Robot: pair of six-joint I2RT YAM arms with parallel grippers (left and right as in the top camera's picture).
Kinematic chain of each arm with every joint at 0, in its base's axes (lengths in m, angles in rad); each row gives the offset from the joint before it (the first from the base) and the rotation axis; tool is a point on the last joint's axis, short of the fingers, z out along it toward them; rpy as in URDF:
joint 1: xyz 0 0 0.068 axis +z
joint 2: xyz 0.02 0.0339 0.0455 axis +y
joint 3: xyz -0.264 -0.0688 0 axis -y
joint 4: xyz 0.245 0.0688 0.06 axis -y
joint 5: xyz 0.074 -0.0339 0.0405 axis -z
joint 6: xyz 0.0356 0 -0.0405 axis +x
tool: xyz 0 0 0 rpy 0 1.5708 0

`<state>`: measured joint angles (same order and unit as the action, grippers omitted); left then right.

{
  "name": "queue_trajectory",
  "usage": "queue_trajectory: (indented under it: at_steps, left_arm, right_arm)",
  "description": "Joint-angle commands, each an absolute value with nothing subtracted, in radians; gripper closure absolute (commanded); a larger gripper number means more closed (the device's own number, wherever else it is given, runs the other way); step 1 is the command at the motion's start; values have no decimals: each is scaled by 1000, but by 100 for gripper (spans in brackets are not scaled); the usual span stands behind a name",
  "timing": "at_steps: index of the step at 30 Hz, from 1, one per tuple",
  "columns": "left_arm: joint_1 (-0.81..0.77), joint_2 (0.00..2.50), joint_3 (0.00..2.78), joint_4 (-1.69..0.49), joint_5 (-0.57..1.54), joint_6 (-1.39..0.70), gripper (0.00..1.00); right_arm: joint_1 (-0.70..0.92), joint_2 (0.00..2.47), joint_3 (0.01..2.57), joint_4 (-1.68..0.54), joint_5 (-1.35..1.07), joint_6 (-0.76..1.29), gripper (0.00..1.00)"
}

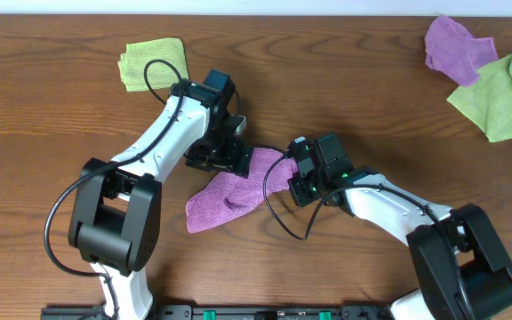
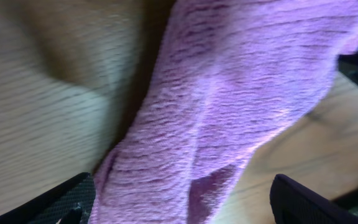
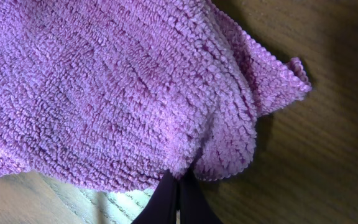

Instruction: Fold the cloth

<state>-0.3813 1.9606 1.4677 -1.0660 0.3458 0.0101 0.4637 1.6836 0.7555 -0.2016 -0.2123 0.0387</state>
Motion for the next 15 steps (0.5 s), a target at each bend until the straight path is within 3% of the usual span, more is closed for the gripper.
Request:
queue_trajectory:
  at_steps: [1, 12, 15]
  left_arm:
    - [-373, 1969, 1474, -1065, 281, 50, 8]
    - [-331, 1975, 1397, -1039, 374, 134, 11]
    - [-303, 1975, 1357, -1032, 484, 186, 12]
  right_arm:
    - [477, 1700, 744, -217, -189, 52, 98]
    - [477, 1700, 744, -224, -183, 56, 98]
    - [477, 1700, 744, -227, -183, 56, 99]
